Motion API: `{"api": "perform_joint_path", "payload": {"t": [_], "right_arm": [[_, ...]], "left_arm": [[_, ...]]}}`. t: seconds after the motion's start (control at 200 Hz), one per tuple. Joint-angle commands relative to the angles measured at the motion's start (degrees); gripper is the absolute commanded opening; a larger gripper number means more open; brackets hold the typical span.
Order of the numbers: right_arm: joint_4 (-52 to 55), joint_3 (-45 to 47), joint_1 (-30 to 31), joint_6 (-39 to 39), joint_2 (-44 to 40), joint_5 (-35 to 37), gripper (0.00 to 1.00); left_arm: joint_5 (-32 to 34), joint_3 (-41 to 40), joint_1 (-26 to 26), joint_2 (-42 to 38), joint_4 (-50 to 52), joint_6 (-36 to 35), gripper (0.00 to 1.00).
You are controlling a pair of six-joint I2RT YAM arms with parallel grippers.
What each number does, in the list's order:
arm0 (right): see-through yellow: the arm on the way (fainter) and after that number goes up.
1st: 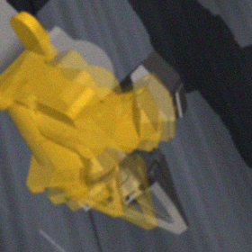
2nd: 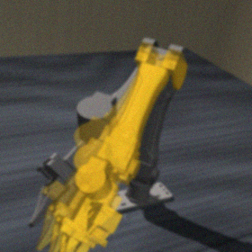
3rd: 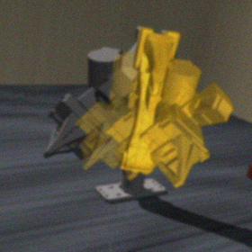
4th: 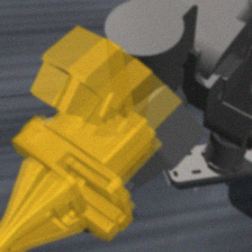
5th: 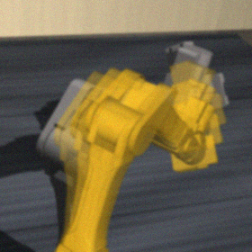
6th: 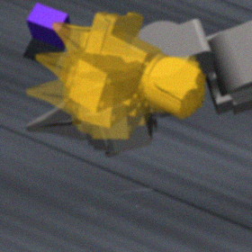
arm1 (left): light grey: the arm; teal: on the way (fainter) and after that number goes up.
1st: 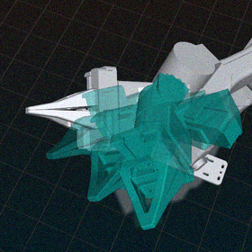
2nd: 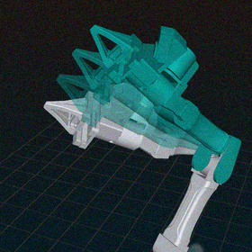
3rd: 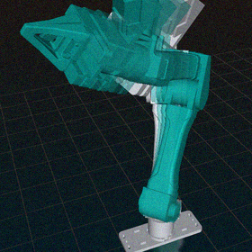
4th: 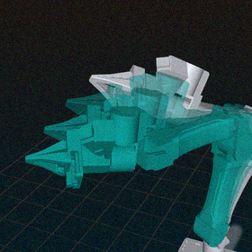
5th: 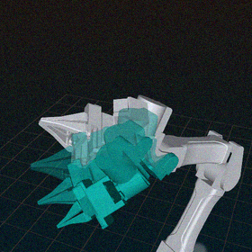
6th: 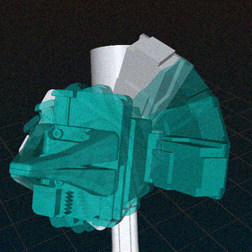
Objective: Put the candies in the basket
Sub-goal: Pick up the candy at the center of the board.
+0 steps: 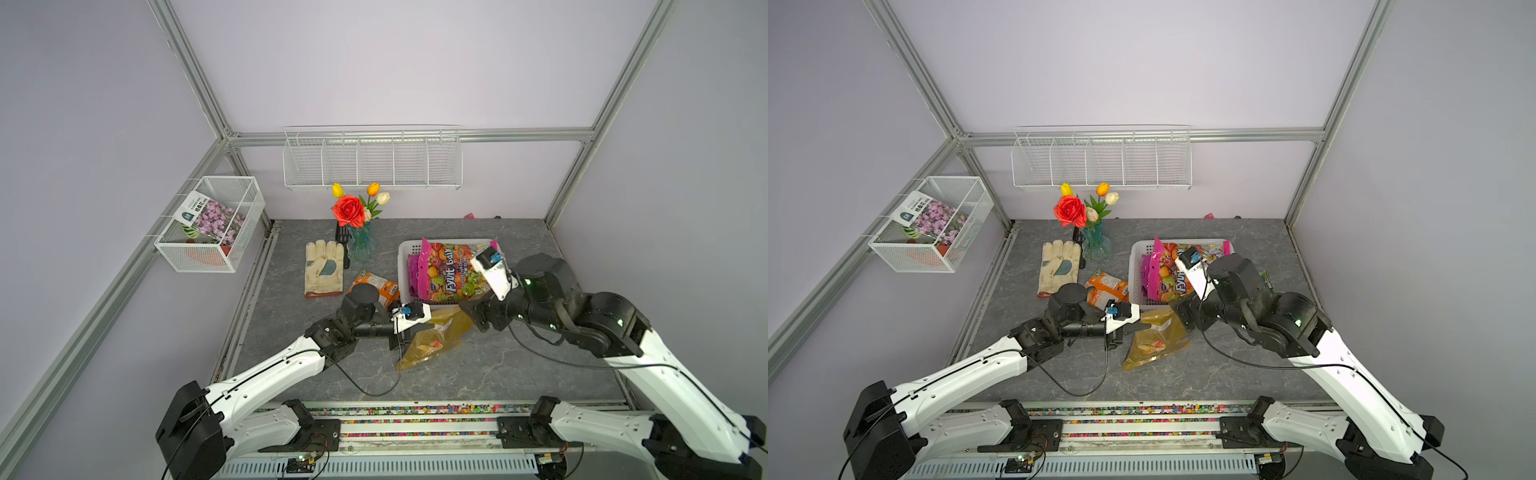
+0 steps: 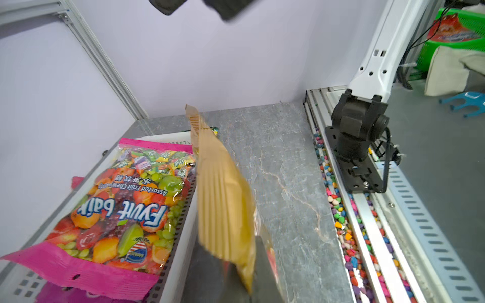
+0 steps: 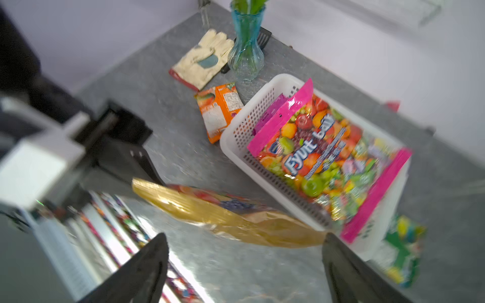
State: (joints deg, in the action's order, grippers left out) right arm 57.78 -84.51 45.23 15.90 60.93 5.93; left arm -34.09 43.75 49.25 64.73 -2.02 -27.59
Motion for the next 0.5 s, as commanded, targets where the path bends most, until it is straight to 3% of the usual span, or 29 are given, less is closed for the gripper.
{"api": "perform_joint_path", "payload": {"t": [0.0,0.16,0.34,0.495], "right_arm": [[5.08,2.43,-5.3,34.23,0.71,-7.73,0.83],[-3.25,16.51,-13.58,49.41,-2.28,-27.13,0.86],[-6.44,19.56,-16.23,56.6,-2.83,-30.06,0.98],[-6.06,19.01,-17.64,61.12,-0.82,-33.67,0.99]], "left_arm": [[4.1,0.28,0.48,-1.66,-3.6,-5.57,0.0],[3.76,1.12,1.96,-0.86,-3.43,-10.93,0.0],[4.12,3.39,5.39,0.5,0.81,-16.75,0.0],[5.98,5.37,8.84,1.92,4.52,-21.5,0.0]]}}
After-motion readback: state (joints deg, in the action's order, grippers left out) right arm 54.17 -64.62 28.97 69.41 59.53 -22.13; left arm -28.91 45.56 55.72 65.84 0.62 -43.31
